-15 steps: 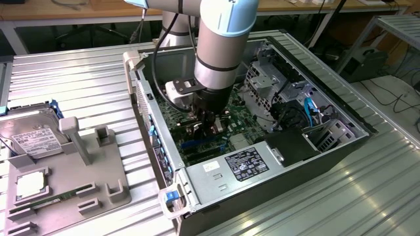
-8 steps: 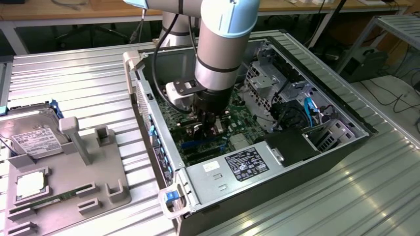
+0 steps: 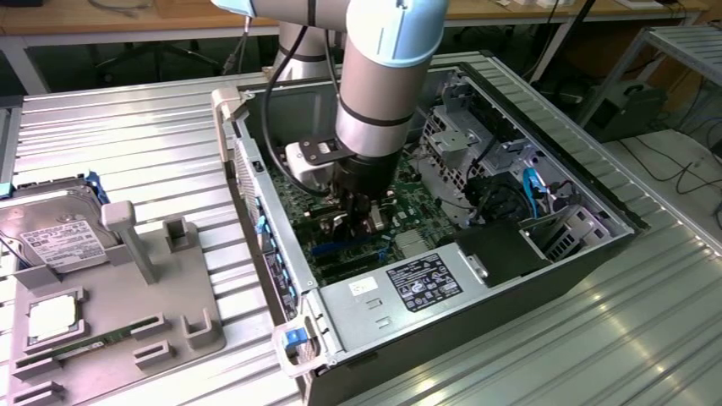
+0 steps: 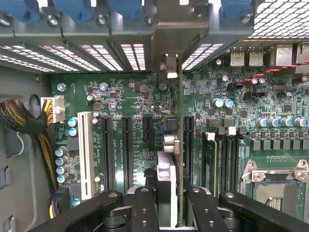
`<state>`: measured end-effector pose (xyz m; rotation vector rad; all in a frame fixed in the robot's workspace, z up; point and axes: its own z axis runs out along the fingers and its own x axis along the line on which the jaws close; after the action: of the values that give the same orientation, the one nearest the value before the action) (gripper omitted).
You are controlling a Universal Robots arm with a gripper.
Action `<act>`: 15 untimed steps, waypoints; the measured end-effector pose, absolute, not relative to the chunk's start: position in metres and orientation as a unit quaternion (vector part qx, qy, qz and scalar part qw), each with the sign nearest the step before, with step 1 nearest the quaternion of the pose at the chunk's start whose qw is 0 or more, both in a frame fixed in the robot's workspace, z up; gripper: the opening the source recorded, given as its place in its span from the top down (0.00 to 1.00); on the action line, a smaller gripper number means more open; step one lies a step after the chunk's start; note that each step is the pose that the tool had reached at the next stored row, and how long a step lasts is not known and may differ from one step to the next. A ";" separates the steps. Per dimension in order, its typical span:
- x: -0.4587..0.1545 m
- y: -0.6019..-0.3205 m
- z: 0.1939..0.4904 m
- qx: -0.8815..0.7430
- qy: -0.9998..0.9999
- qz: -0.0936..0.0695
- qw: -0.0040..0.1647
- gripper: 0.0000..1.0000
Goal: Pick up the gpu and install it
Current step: 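Insert the gpu into the slot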
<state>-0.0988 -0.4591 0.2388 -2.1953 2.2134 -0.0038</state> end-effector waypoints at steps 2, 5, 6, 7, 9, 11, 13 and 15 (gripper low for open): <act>-0.099 -0.459 0.238 -0.704 0.710 -0.001 0.012 0.72; -0.099 -0.459 0.237 -0.704 0.710 -0.001 0.012 0.72; -0.099 -0.459 0.236 -0.704 0.710 -0.001 0.012 0.72; -0.099 -0.459 0.236 -0.704 0.710 -0.001 0.012 0.72; -0.099 -0.459 0.236 -0.704 0.710 -0.001 0.012 0.72; -0.099 -0.459 0.236 -0.704 0.710 -0.001 0.012 0.72; -0.099 -0.459 0.236 -0.704 0.710 -0.001 0.012 0.72; -0.099 -0.459 0.236 -0.704 0.710 -0.001 0.012 0.72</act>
<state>-0.0987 -0.4592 0.2356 -2.1952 2.2134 -0.0038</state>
